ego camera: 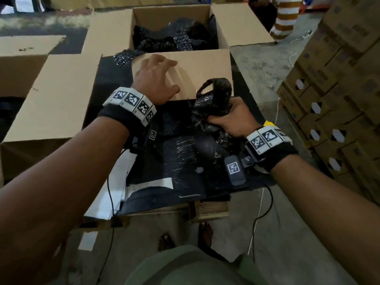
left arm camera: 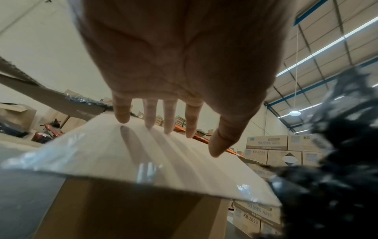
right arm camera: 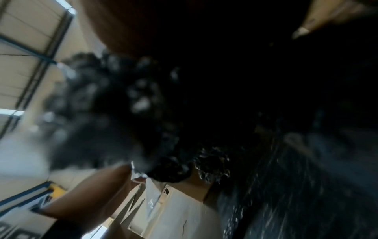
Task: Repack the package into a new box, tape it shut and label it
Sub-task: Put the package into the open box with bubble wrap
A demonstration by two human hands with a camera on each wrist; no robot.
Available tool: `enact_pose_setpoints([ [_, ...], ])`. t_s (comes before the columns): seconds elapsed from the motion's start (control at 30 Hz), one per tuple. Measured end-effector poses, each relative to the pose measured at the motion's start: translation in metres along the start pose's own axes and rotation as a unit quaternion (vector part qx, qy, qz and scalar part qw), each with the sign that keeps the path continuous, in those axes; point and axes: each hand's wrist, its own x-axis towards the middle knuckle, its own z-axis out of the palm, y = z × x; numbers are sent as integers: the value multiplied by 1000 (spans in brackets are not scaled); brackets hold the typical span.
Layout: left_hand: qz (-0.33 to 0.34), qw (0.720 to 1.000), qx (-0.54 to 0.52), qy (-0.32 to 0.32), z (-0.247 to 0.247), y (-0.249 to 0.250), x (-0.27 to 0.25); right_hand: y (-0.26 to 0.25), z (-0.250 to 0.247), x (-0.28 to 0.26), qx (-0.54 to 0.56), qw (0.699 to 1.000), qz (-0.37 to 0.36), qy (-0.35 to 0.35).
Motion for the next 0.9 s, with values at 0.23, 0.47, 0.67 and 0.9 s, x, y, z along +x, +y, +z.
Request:
enact_pose_setpoints([
  [0.23,-5,999,23,25,-8,-3,10,0,-22,-63,-139,989,-59,11],
  [0.47,0,999,51,11,-11,-7,16,42,50,-115,-317,937,26,-143],
  [0.67,-24,998,48,9,-19,-4,28,46,75,-125,-293,953,-42,-61],
  [0.9,-28,997,68,-1,-22,-6,34,24,82,-99,-258,958,-113,-52],
])
